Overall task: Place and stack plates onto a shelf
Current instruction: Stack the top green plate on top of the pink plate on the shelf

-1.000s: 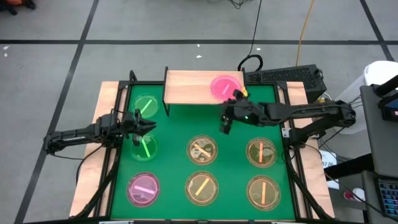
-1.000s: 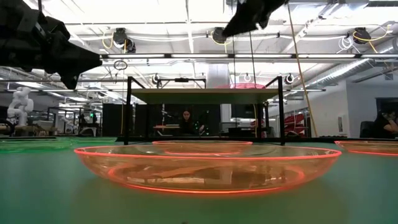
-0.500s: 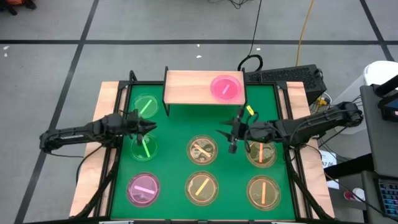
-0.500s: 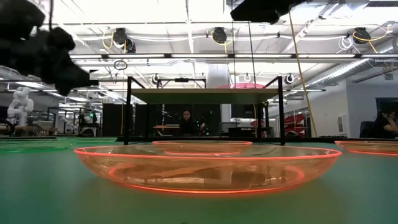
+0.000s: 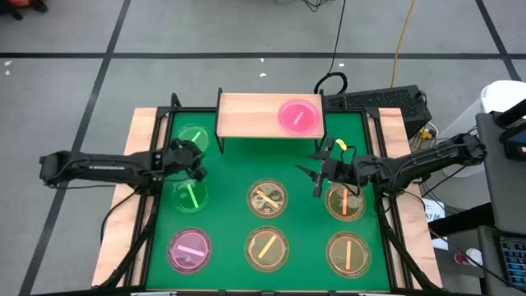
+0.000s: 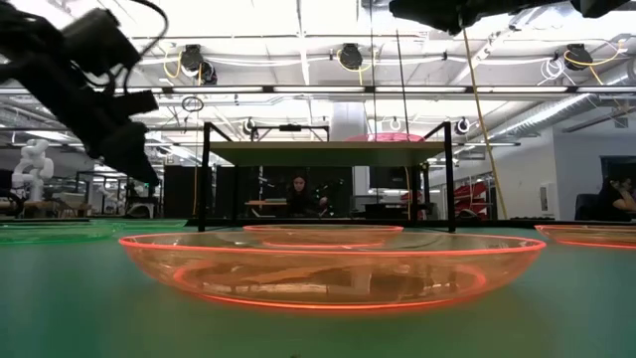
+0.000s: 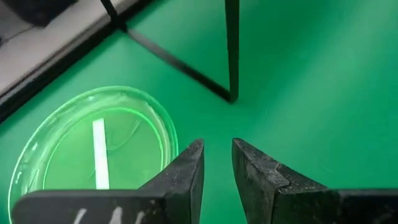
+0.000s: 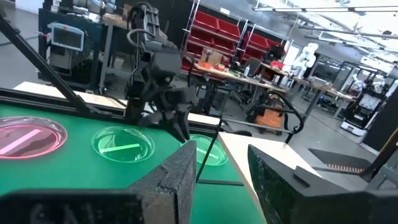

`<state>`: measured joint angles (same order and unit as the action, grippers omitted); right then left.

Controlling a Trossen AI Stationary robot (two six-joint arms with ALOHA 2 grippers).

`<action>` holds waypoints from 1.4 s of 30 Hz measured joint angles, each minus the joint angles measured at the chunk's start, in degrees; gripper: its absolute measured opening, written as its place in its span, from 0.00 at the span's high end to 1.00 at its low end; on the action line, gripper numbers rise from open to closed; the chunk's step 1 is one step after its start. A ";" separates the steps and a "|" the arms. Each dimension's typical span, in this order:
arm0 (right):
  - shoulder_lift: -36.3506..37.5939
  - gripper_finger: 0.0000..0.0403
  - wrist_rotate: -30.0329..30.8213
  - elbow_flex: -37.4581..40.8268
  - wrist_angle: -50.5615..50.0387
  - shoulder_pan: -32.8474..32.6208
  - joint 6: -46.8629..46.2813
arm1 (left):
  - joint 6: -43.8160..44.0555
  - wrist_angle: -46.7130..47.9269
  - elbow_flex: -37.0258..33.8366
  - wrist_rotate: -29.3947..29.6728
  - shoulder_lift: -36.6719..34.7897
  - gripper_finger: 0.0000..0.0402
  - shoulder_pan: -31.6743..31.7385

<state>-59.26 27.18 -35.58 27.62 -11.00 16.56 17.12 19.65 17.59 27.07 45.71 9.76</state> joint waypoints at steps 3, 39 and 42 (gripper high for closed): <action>0.48 0.68 0.04 0.14 0.02 0.00 0.76 | 0.12 0.41 2.88 0.23 7.52 0.78 0.36; 0.45 0.68 -0.02 0.15 -1.10 0.00 0.66 | -2.94 7.19 8.01 -1.20 25.57 0.78 10.44; 0.45 0.68 -0.02 0.16 -1.12 0.00 0.66 | -2.83 6.77 6.72 -1.02 25.57 0.78 11.28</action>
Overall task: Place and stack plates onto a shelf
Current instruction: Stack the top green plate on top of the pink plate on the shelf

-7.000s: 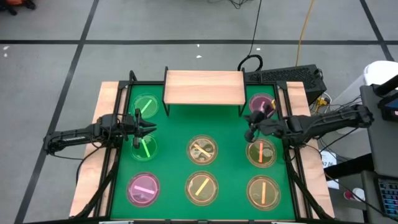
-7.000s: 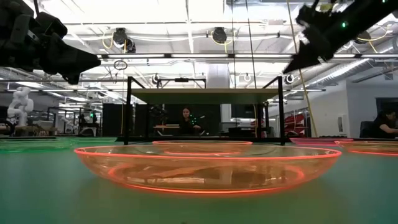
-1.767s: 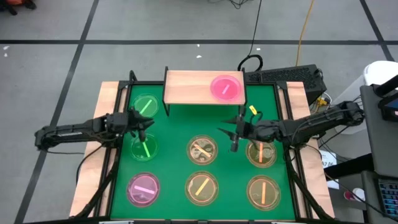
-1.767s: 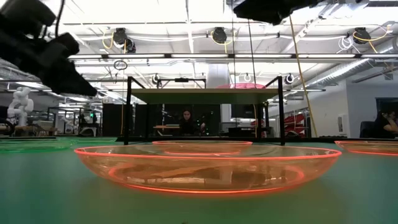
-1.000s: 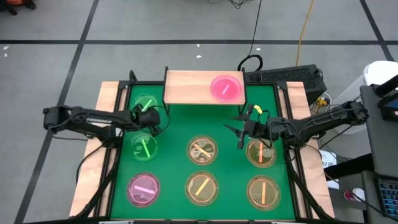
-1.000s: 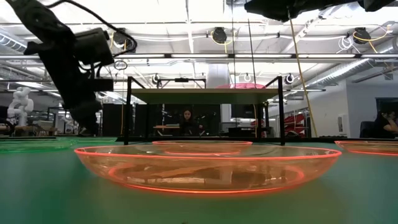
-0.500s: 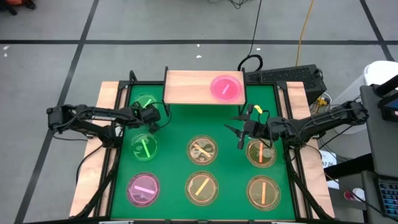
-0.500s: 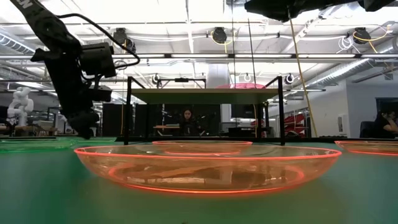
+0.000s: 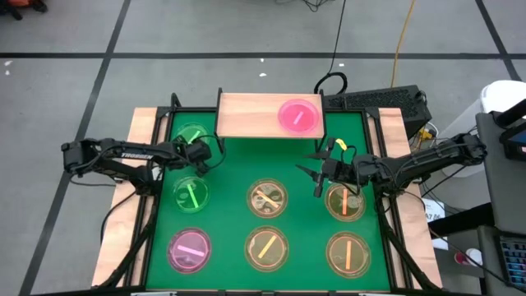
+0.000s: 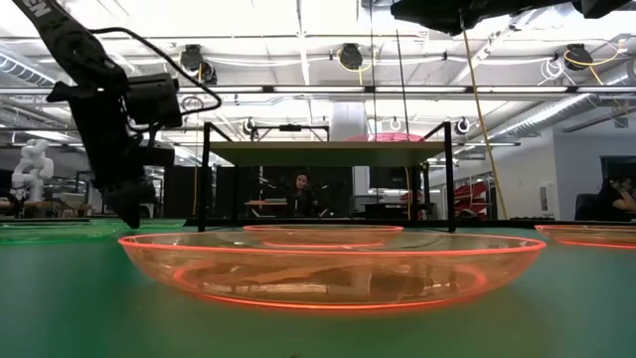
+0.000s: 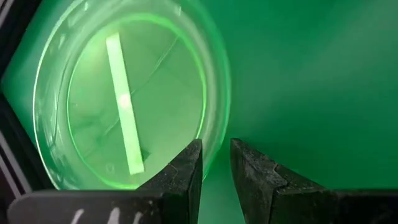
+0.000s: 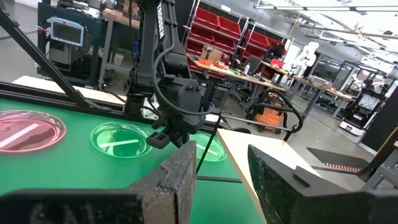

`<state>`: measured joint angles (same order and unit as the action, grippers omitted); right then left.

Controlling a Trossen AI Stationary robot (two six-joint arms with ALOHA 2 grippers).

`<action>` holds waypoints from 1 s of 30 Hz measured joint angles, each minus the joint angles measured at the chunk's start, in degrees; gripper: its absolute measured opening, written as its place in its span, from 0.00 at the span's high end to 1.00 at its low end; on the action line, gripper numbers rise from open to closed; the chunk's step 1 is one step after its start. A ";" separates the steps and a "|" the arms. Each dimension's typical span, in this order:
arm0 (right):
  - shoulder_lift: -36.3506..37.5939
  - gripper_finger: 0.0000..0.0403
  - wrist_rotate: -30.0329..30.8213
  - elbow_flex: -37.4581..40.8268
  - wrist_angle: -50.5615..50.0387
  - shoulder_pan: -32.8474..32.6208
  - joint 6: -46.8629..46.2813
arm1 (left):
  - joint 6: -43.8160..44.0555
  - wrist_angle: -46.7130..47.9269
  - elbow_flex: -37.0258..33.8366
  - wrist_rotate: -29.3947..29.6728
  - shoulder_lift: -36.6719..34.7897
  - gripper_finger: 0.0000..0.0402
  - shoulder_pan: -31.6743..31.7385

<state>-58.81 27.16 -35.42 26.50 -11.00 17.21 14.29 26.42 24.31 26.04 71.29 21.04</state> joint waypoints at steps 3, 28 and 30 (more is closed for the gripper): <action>0.00 0.68 0.00 0.00 0.01 0.00 -0.08 | 0.66 -0.37 -0.63 0.18 -0.09 0.78 1.29; 0.00 0.68 -0.03 -0.01 -0.17 0.00 -1.53 | 7.54 19.79 14.42 10.51 -7.52 0.99 -0.78; 0.00 0.68 -0.02 0.00 -0.18 0.00 -1.51 | 8.55 23.67 18.28 13.50 -9.23 1.00 -1.06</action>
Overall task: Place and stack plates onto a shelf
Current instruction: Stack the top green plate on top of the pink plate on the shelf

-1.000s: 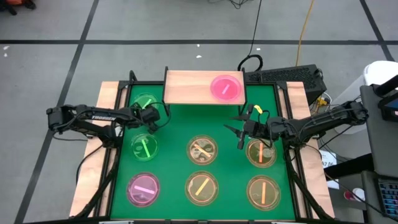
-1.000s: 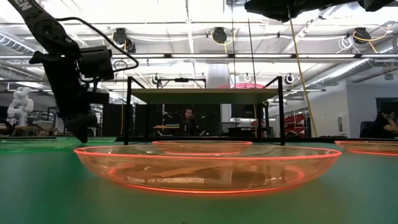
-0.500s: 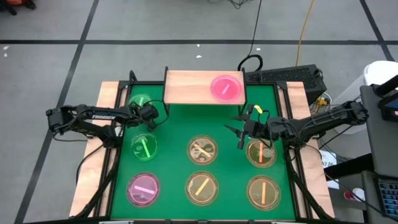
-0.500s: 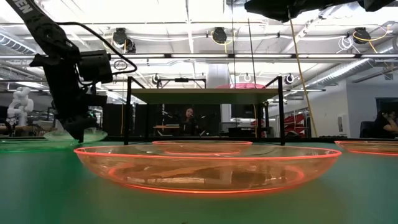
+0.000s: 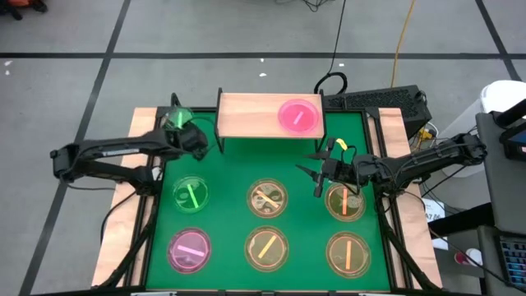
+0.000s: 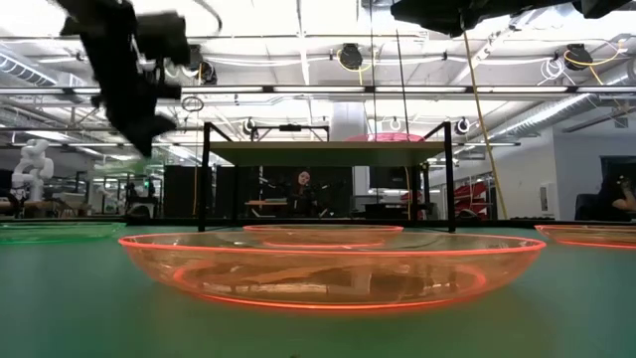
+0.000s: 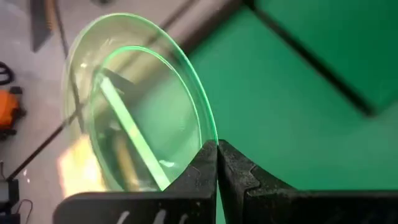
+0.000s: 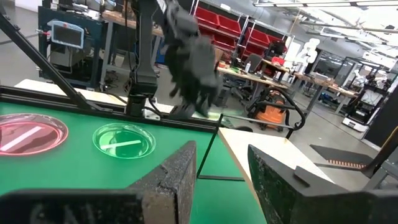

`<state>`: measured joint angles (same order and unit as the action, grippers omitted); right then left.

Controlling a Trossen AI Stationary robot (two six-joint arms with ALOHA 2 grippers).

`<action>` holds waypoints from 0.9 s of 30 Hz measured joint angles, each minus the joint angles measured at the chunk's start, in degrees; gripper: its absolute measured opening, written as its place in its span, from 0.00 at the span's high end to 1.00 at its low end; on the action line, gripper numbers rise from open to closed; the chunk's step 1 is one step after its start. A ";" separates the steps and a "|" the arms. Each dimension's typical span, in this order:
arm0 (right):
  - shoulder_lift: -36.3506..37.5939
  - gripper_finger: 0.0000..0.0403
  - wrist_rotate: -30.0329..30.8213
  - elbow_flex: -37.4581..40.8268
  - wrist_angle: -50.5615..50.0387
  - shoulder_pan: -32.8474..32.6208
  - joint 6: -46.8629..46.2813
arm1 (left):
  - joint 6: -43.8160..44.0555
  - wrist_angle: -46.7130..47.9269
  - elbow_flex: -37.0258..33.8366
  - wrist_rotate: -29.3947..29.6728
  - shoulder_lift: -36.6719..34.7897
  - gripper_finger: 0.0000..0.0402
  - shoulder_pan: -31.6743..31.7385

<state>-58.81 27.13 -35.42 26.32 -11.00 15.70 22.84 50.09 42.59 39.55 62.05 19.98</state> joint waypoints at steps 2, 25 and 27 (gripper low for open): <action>0.00 0.68 -0.02 0.00 -0.02 0.00 0.02 | -1.09 0.85 3.74 1.04 -1.86 1.00 0.01; 12.89 0.68 24.13 2.12 -4.60 -9.40 2.29 | -54.78 -20.75 45.63 -16.08 33.45 1.00 -8.86; 14.44 0.68 24.11 3.51 -4.03 -10.02 3.43 | -57.37 -21.06 48.70 -17.66 37.59 1.00 -8.86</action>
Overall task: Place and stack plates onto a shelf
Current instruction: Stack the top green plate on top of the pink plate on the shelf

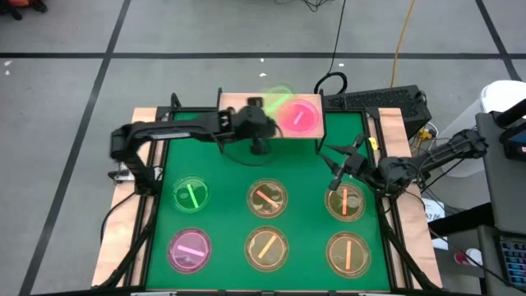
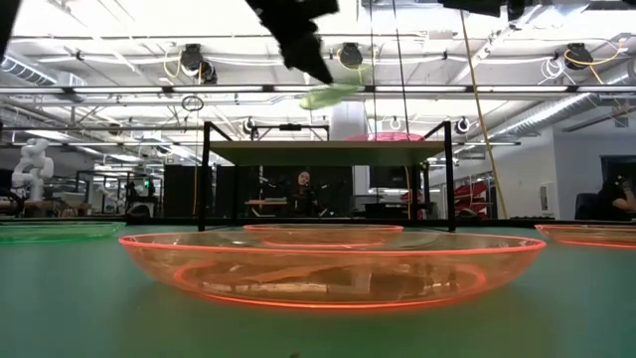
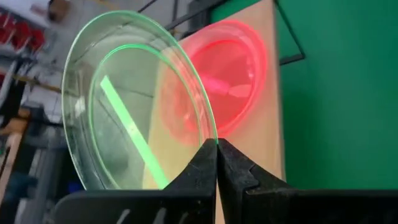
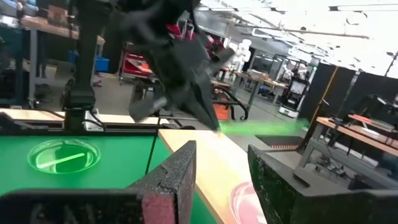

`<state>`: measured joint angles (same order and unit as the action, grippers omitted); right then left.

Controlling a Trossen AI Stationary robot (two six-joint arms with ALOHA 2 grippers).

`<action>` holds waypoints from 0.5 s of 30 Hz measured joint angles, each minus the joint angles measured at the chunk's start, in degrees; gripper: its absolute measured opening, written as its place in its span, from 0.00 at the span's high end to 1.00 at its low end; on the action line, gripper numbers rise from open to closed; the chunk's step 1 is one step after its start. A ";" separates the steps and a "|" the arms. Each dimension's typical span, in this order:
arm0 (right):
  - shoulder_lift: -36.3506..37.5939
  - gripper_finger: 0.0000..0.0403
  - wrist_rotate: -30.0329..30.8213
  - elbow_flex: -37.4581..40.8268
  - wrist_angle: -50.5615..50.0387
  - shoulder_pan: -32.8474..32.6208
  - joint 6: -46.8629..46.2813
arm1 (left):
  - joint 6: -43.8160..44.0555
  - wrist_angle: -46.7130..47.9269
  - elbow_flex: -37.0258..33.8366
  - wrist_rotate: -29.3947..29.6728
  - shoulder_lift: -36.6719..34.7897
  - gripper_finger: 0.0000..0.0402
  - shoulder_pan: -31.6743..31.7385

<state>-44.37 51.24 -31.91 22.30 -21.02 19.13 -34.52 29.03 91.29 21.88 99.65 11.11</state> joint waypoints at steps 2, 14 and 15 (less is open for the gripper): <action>1.78 0.68 0.04 1.10 0.27 -0.52 0.28 | -2.51 -0.66 2.43 -0.13 3.46 1.00 0.00; 7.31 0.68 -0.22 4.77 3.22 -3.18 -0.41 | -11.34 -2.29 8.65 -5.84 12.64 0.96 0.00; 7.29 0.68 -0.22 4.78 3.20 -3.26 -0.44 | -11.49 -2.31 8.65 -6.45 12.64 0.95 0.00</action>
<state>-37.08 51.03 -27.13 25.50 -24.28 18.70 -46.01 26.72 99.94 15.44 112.29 11.11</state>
